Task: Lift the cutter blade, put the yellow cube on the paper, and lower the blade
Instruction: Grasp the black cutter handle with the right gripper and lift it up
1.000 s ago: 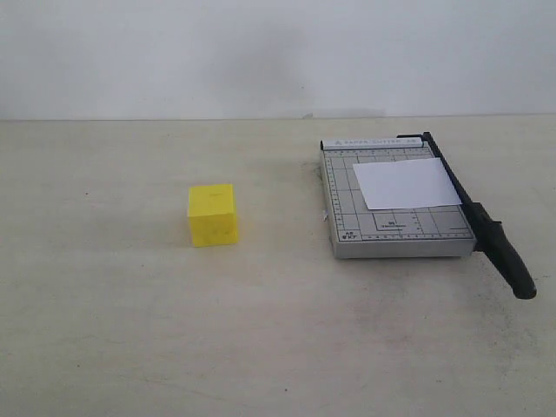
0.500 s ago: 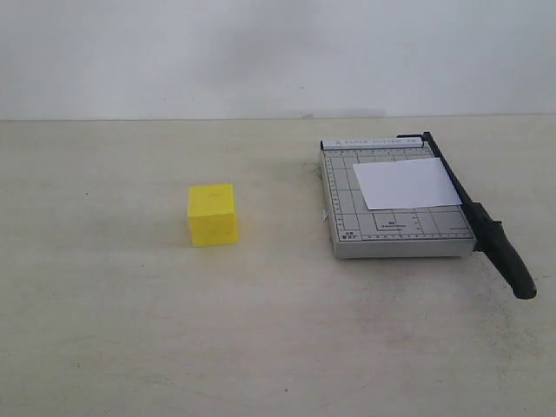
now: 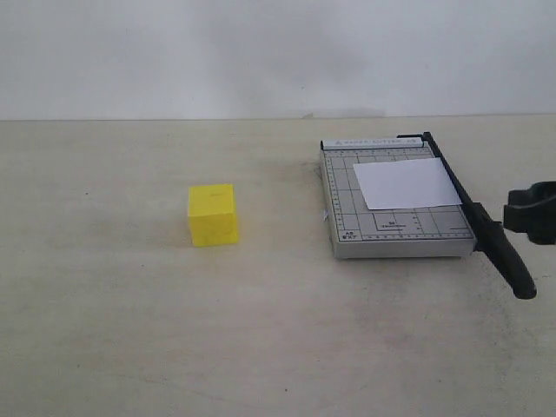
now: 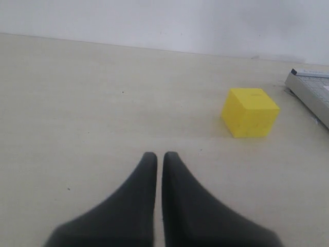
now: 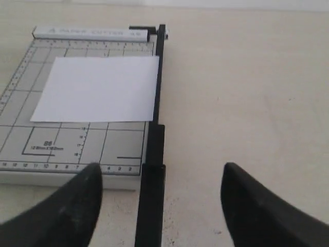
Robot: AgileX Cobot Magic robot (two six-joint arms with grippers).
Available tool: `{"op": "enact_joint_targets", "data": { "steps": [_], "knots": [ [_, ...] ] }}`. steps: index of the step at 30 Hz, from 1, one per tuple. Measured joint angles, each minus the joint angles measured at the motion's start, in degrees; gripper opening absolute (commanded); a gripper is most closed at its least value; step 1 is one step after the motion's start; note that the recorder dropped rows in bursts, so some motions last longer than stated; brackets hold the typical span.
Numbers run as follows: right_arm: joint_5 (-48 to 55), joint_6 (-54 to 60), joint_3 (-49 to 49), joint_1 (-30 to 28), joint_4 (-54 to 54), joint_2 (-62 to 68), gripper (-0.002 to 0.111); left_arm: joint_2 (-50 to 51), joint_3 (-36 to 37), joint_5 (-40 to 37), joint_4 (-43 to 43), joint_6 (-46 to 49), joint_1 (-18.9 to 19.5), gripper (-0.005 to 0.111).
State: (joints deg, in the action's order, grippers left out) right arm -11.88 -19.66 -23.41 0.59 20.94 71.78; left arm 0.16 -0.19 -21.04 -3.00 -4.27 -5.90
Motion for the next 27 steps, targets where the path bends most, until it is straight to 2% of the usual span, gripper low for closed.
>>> {"op": "enact_joint_targets", "data": {
  "steps": [9,11,14,21,27],
  "knots": [
    [-1.8,-3.7,-0.5,0.0,0.0,12.8,0.068,0.0,0.0,0.0,0.0,0.0,0.0,0.005],
    [-3.1,-3.8,-0.5,0.0,0.0,15.4,0.065,0.0,0.0,0.0,0.0,0.0,0.0,0.005],
    [-4.3,-4.1,-0.6,0.0,0.0,18.0,0.049,0.0,0.0,0.0,0.0,0.0,0.0,0.005],
    [-5.1,-3.9,-0.6,0.1,0.9,20.4,0.001,0.0,0.0,0.0,0.0,0.0,0.0,0.005],
    [-4.5,-3.8,-0.8,0.1,1.1,20.0,0.000,0.0,0.0,0.0,0.0,0.0,0.0,0.005]
  ]
}}
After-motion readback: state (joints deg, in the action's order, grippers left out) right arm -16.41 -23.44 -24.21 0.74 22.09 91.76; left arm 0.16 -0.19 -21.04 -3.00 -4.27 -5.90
